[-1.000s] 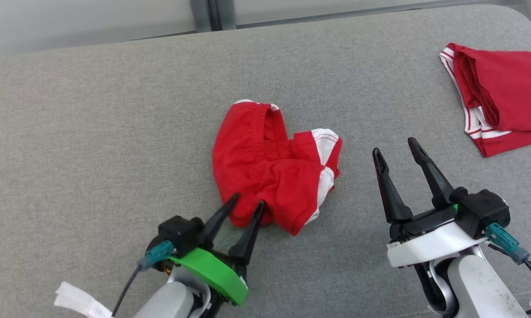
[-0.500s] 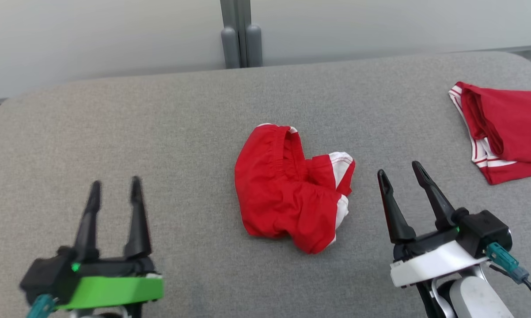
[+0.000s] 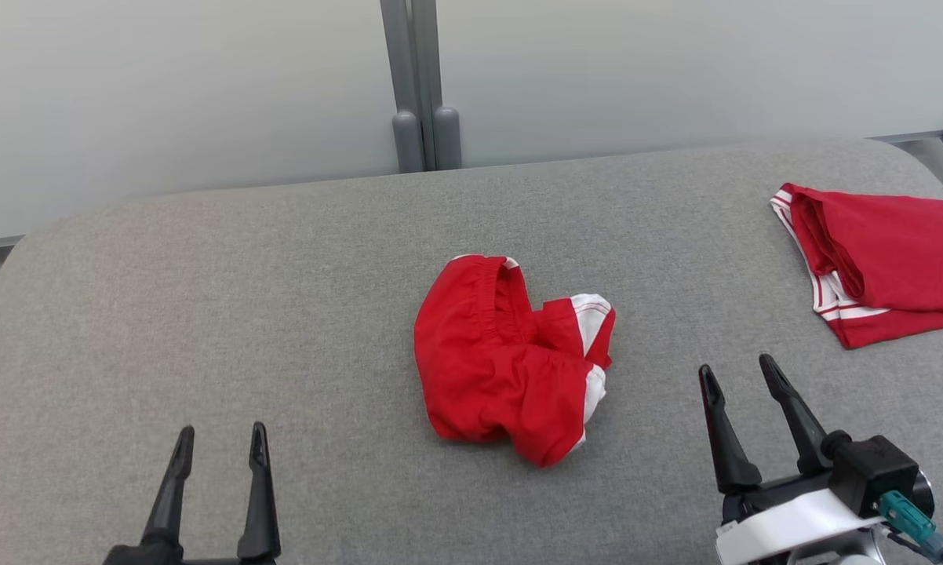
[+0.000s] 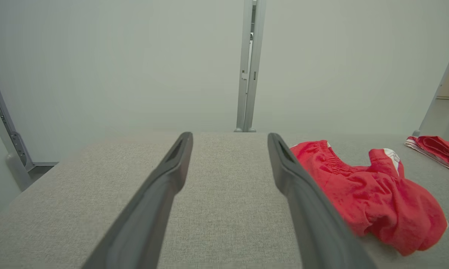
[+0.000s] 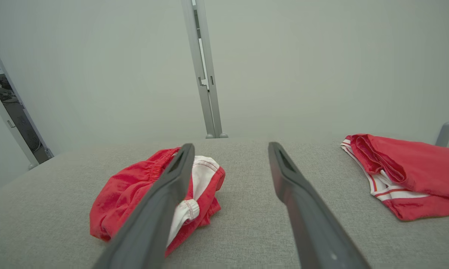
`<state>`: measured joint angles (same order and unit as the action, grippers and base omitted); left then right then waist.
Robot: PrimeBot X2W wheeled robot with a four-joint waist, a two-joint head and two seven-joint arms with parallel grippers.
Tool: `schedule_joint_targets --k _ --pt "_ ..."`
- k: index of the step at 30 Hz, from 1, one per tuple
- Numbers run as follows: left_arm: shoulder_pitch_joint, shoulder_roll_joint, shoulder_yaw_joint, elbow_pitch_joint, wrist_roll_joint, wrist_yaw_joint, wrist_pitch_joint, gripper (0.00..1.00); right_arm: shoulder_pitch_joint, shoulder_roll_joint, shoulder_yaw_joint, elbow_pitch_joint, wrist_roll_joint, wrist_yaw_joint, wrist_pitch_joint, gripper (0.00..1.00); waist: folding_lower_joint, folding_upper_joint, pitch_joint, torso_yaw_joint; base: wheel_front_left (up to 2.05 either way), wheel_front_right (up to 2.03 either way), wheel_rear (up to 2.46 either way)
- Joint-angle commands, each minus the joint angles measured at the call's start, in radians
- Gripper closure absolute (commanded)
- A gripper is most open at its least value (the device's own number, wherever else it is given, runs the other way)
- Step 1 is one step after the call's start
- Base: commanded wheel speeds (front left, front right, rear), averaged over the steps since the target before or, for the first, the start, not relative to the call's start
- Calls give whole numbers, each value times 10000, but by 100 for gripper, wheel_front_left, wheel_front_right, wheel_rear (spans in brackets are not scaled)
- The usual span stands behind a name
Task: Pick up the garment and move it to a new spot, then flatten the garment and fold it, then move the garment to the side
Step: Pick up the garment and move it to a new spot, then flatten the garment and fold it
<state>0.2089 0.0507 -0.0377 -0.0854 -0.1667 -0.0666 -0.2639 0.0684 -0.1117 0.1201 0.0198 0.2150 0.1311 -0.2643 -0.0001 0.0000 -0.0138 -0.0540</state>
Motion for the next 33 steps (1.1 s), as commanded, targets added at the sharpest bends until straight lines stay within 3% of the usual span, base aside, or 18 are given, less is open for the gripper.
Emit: schedule_joint_targets --k 1,9,33 --pt "185 3 -79 103 2 99 0 0 173 -35 -9 -19 -112 -10 4 0 1 0 -35 -26 0 0 0" --pt "185 4 -311 350 -147 327 0 0 280 -11 172 59 -185 -10 4 0 1 0 35 -70 0 0 0" --pt "-34 3 -317 653 81 299 0 0 102 -101 380 213 -6 -10 4 0 1 0 73 45 0 0 0"
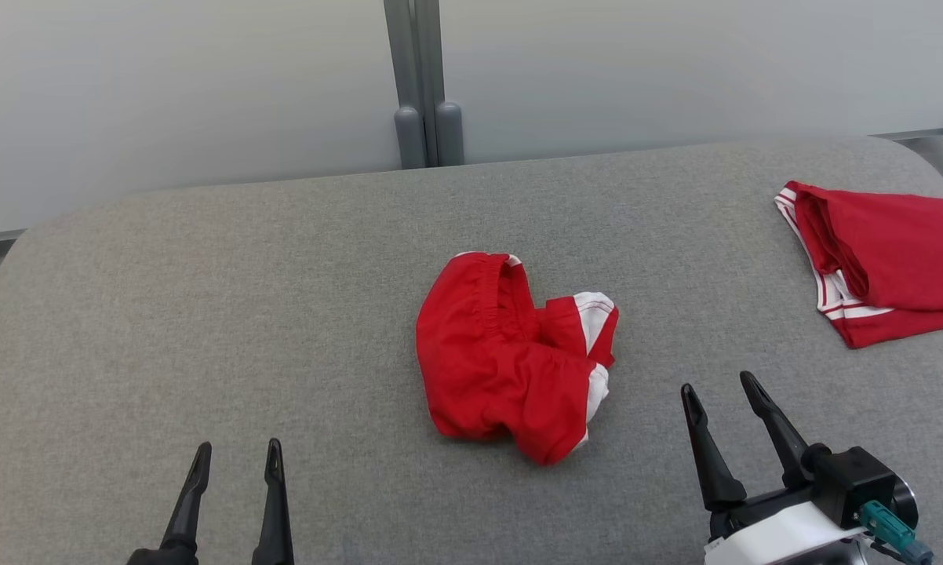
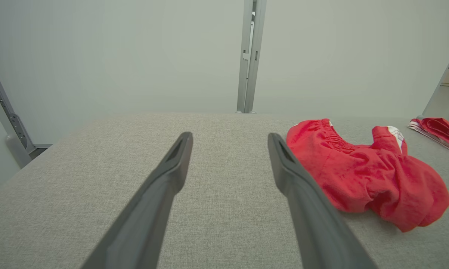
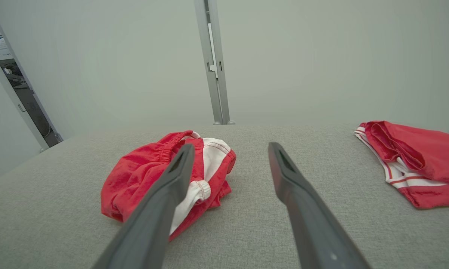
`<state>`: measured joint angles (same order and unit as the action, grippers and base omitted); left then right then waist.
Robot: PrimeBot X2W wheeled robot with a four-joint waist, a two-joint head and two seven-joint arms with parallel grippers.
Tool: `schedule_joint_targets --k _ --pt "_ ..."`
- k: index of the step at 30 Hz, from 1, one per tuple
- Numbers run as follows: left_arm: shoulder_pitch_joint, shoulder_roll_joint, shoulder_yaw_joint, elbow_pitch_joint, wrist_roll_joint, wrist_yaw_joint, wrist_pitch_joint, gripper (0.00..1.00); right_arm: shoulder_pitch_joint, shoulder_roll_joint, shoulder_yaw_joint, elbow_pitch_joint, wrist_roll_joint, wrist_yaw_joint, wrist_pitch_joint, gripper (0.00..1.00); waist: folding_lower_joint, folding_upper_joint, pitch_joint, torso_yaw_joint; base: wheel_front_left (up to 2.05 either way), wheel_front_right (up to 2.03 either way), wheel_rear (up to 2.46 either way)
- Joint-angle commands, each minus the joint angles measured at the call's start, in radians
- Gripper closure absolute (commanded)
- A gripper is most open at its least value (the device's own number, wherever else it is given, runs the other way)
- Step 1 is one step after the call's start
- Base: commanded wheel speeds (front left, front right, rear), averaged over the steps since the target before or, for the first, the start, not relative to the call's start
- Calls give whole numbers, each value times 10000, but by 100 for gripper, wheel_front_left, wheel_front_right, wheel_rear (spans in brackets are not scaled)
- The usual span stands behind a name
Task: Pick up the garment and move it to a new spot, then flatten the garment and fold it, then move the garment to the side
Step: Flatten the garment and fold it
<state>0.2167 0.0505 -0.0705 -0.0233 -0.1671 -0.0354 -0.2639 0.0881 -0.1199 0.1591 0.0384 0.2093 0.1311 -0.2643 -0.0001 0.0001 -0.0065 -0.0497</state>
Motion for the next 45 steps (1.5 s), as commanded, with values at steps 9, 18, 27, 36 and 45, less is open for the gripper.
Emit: schedule_joint_targets --k 9,18,27,36,45 --pt "-124 4 -45 97 133 -58 0 0 -79 -11 3 41 66 -10 4 0 1 -1 -8 43 0 0 0" --pt "-118 4 -70 184 204 -135 0 0 -4 -3 -24 69 31 -10 5 0 1 -1 -59 98 0 0 0" --pt "-205 4 -111 238 255 -196 0 0 34 -6 20 80 20 -10 5 0 1 -1 -34 164 0 0 0" --pt "-285 6 -291 327 137 -314 0 0 -20 -24 33 98 31 -10 5 0 1 -1 82 184 0 0 0" --pt "-1407 5 -1163 328 976 -704 0 0 -453 -174 35 -22 60 -10 5 0 1 -1 822 -37 0 0 0"
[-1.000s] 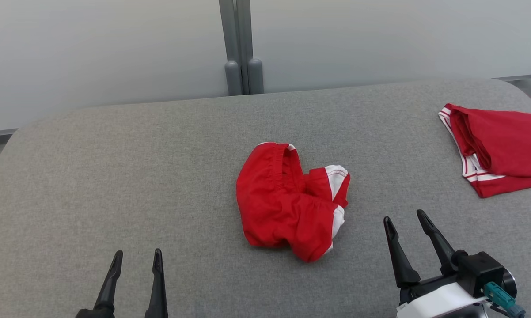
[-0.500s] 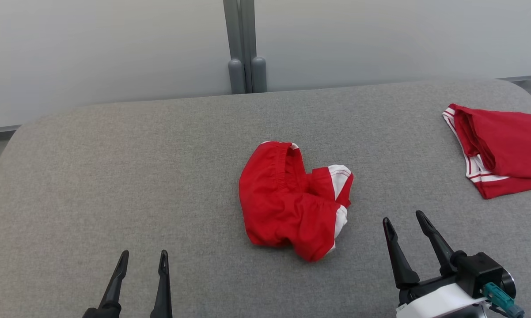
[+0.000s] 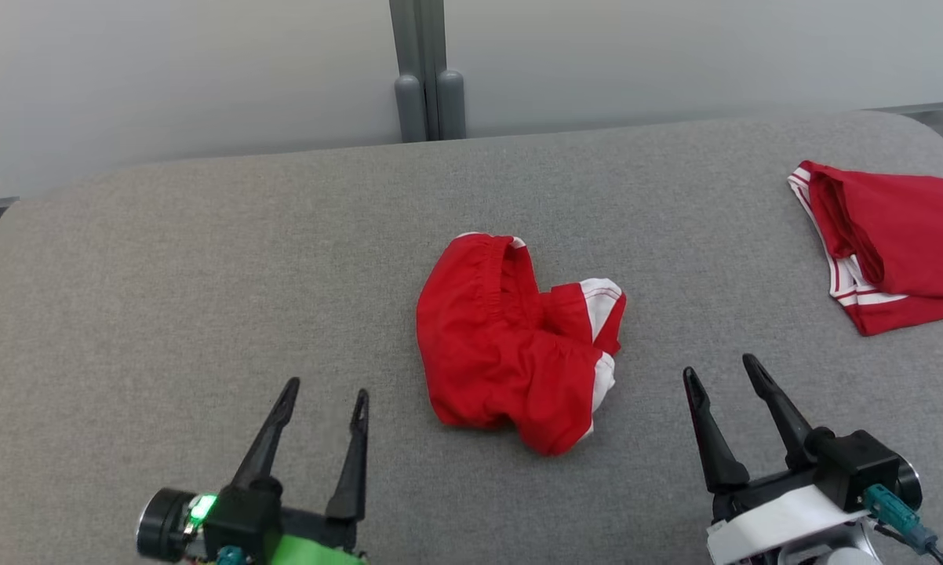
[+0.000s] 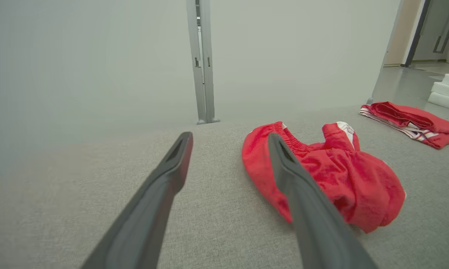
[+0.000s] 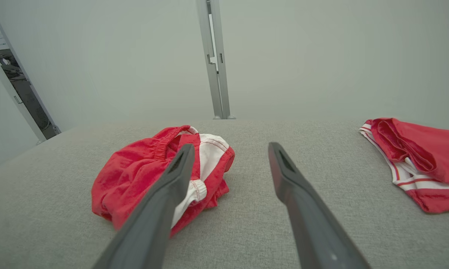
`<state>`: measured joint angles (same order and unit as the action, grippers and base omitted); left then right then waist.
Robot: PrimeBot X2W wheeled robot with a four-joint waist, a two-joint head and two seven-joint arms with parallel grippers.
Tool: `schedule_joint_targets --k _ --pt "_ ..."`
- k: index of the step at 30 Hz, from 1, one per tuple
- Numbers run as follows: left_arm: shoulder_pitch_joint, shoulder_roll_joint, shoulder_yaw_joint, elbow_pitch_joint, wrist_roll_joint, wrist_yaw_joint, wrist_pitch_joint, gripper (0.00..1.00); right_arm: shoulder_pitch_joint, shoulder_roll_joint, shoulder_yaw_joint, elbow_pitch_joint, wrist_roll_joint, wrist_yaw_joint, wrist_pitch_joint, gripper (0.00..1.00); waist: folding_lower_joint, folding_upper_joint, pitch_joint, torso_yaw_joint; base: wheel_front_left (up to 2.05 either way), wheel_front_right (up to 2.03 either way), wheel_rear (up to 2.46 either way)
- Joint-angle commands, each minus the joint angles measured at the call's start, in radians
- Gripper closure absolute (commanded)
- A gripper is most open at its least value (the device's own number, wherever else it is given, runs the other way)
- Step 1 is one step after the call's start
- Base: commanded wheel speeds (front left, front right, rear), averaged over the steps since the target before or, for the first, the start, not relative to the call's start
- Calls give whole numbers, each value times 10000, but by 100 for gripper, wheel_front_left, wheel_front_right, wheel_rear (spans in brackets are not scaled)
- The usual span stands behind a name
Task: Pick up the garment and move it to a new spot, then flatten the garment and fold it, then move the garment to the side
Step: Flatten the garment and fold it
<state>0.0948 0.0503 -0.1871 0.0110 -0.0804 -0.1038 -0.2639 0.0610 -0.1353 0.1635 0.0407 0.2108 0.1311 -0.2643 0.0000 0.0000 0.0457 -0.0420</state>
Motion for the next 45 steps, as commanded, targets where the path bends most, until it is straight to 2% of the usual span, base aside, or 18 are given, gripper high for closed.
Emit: schedule_joint_targets --k 1,9,13,18,21,26,29,33,37,38,39,40,42,45 --pt "-414 12 -220 24 217 -75 0 0 -246 -36 -27 -70 50 -10 5 0 0 0 432 -146 0 0 0" --pt "-3271 529 -3187 1329 1146 -265 39 0 -810 -190 -27 -76 82 -10 5 0 0 0 1426 -658 0 0 0" --pt "-5030 947 -5296 2053 668 -263 541 0 -1015 -185 -130 -142 152 -10 5 0 0 0 1720 -1036 0 0 0" --pt "-6906 1338 -7685 2891 -430 -265 1800 0 -1079 -153 -181 -117 215 -10 5 0 0 0 1874 -1490 0 0 0" --pt "-7672 1356 -8433 3385 -960 -253 2722 0 -1030 -173 -141 -123 234 -10 5 0 0 0 1901 -1692 0 0 0" --pt "-8674 1155 -8703 4179 -1135 -247 3603 0 -1231 -111 -70 -178 258 -10 5 0 0 0 2165 -1952 0 0 0" --pt "-9037 1148 -9143 4898 -1506 -245 4659 0 -1281 -61 -50 -182 241 -10 5 0 0 0 2294 -2002 0 0 0" --pt "-9231 1401 -9842 5531 -2220 -246 5975 0 -1246 -18 -6 -149 227 -10 5 0 0 0 2310 -2027 0 0 0" --pt "-9400 1730 -10329 5427 -2756 -246 6553 0 -1327 -50 -100 -168 290 -10 5 0 0 0 2413 -1918 0 0 0" --pt "-9466 1781 -10412 5338 -2797 -248 6626 22 -1373 -54 -132 -168 307 -10 5 0 0 0 2451 -1882 0 0 0" --pt "-9538 1848 -10485 5251 -2895 -248 6690 89 -1406 -51 -159 -162 326 -10 5 0 0 0 2480 -1843 0 0 0" --pt "-9563 1896 -10569 5145 -3009 -246 6738 100 -1420 -39 -167 -150 332 -10 5 0 0 0 2494 -1807 0 0 0" --pt "-9624 1992 -10726 4864 -3177 -248 6736 100 -1475 -22 -153 -103 345 -10 5 0 0 0 2472 -1750 0 0 0" --pt "-9791 2011 -10804 4271 -3292 -248 6086 100 -1528 -4 -128 -60 388 -10 5 0 0 0 2361 -1699 0 0 0"
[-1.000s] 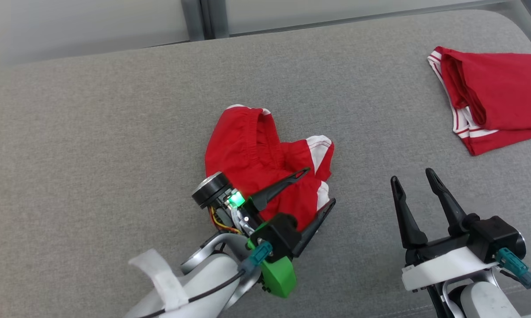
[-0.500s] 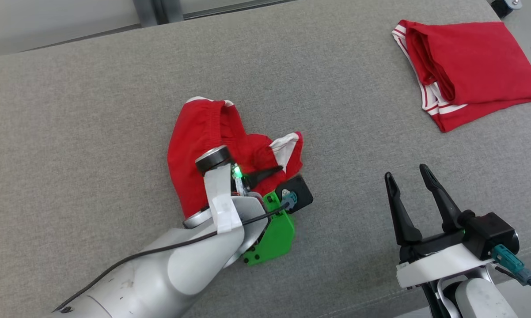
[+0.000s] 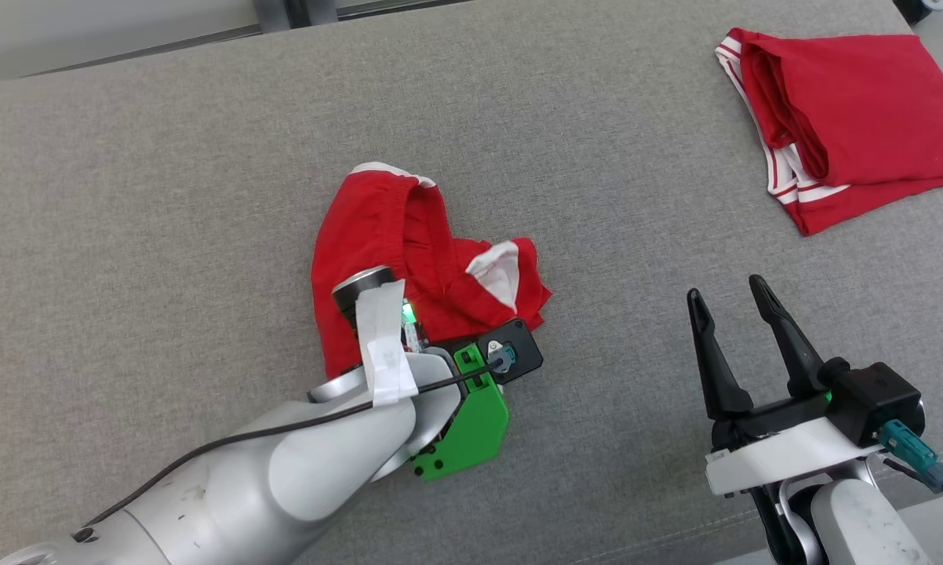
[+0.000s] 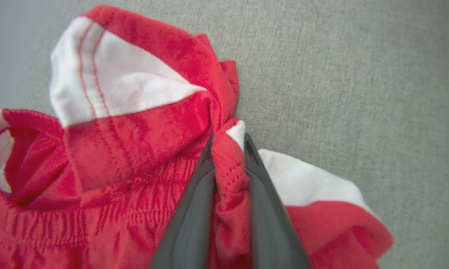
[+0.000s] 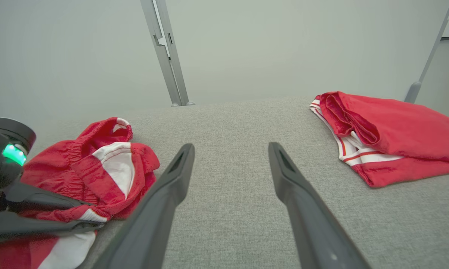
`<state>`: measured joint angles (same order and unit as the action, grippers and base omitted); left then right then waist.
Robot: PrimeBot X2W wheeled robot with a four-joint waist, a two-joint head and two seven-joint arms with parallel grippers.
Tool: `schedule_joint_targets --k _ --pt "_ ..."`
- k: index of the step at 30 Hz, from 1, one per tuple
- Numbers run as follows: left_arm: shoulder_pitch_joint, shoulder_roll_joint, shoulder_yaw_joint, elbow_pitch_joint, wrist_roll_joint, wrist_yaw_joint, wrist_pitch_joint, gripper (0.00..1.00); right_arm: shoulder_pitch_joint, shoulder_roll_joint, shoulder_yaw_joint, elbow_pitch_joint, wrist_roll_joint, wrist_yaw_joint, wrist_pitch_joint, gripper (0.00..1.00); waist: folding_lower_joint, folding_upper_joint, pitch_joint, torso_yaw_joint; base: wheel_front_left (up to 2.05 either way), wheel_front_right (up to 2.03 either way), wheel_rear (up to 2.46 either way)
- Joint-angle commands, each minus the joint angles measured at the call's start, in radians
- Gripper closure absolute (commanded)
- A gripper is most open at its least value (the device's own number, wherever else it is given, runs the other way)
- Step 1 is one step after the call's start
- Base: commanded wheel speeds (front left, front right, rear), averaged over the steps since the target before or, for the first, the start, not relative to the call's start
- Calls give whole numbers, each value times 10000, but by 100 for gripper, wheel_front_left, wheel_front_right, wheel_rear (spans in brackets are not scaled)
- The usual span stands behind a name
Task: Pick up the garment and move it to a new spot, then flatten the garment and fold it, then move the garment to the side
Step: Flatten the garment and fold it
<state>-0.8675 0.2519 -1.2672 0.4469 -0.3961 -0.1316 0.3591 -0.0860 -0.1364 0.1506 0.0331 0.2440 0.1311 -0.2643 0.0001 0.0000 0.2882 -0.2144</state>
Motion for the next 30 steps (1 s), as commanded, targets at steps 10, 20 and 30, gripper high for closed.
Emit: schedule_joint_targets --k 10,20,30 --pt "-663 -1081 2268 -886 -1756 369 -3205 100 145 85 103 120 73 -10 5 0 -1 0 -686 -112 0 0 0" --pt "-661 -1608 3169 -28 -1652 1208 -5574 93 138 123 9 22 98 -10 5 0 -1 0 -309 -81 0 0 0" --pt "1301 -1114 2573 1113 -307 1296 -6240 0 -233 -52 -155 -154 90 -10 5 0 -1 0 171 124 0 0 0"
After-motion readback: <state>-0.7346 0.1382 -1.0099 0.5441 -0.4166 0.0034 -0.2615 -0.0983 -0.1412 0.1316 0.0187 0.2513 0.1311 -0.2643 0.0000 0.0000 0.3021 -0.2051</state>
